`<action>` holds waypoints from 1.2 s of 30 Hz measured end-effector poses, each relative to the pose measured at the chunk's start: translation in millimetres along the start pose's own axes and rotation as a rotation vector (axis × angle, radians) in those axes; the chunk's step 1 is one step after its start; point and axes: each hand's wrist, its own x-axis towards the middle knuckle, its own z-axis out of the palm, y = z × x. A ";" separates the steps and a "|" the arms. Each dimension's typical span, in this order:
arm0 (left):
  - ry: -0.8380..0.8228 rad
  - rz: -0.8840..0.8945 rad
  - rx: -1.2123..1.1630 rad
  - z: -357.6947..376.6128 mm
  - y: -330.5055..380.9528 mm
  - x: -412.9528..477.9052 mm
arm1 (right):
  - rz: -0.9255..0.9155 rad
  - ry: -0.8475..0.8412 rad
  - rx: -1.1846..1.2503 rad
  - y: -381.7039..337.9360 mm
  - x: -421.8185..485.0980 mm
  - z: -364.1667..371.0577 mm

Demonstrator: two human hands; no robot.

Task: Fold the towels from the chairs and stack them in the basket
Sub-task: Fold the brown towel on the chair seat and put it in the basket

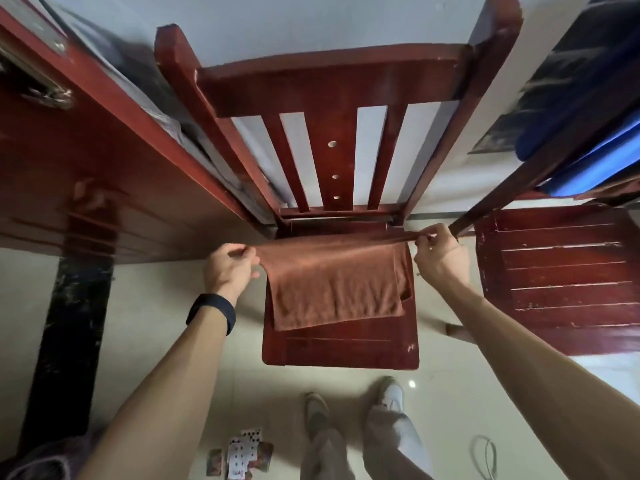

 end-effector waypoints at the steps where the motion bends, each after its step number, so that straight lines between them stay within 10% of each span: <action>1: -0.007 0.002 -0.054 10.0 -6.4 14.4 | 0.018 0.010 0.036 3.5 10.8 12.4; 10: -0.369 -0.010 -0.267 61.6 -44.1 76.2 | 0.117 -0.266 0.469 38.7 56.0 80.4; 17: -0.122 -0.098 0.406 62.9 -170.3 36.3 | 0.225 -0.285 -0.364 116.9 -16.7 112.8; 31: -0.009 0.108 0.400 98.6 -209.4 48.2 | -0.174 0.046 -0.584 153.7 -45.3 150.3; 36: -0.055 -0.008 0.462 80.5 -227.7 4.5 | -0.066 0.039 -0.486 179.2 -105.4 146.0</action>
